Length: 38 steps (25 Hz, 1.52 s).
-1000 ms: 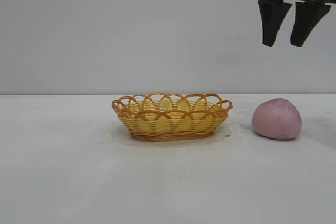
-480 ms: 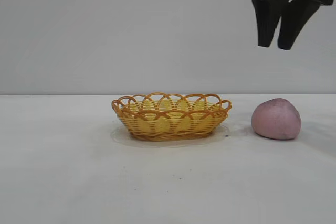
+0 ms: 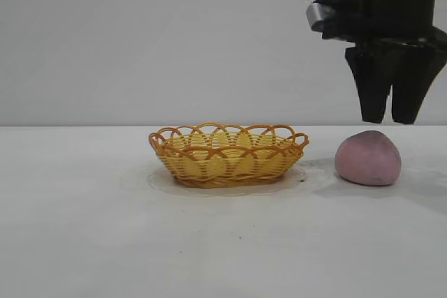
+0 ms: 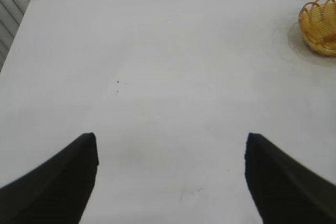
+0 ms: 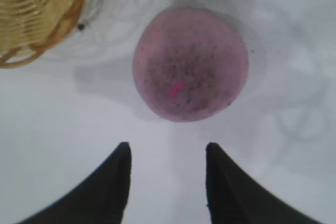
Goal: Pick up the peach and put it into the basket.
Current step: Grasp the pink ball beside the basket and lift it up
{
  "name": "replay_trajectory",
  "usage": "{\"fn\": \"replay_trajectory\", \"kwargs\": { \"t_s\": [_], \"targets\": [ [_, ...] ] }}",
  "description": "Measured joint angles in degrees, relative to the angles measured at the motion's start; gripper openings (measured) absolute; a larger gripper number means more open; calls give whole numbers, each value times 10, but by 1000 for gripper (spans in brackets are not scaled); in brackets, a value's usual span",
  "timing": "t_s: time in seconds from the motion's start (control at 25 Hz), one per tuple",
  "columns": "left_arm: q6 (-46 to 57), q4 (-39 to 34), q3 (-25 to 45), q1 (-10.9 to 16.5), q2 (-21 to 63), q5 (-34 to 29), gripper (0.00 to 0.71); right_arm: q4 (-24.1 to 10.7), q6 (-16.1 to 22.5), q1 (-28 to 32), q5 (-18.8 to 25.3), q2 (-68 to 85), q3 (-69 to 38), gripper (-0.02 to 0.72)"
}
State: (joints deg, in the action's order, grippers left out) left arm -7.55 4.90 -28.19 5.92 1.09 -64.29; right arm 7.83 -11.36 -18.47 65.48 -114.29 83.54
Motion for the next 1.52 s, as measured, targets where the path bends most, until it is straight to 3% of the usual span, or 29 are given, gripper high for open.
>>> {"fn": "replay_trajectory", "kwargs": {
  "t_s": [0.6,0.72,0.8,0.84,0.88,1.08,1.24,1.52],
  "targets": [
    [0,0,0,0,0,0,545,-2,0,0,-74,-53,0,359],
    [0,0,0,0,0,0,545,-3,0,0,-75,-53,0,150],
    [0,0,0,0,0,0,545,-6,0,0,-67,-53,0,61],
    [0,0,0,0,0,0,545,-9,0,0,-60,-53,2,64],
    [0,0,0,0,0,0,545,-14,0,0,-51,-53,9,0],
    [0,0,0,0,0,0,545,-39,0,0,24,-53,78,0],
    [0,0,0,0,0,0,545,-40,0,0,41,-49,157,0],
    [0,0,0,0,0,0,545,16,0,-7,51,-31,235,0]
  ]
}}
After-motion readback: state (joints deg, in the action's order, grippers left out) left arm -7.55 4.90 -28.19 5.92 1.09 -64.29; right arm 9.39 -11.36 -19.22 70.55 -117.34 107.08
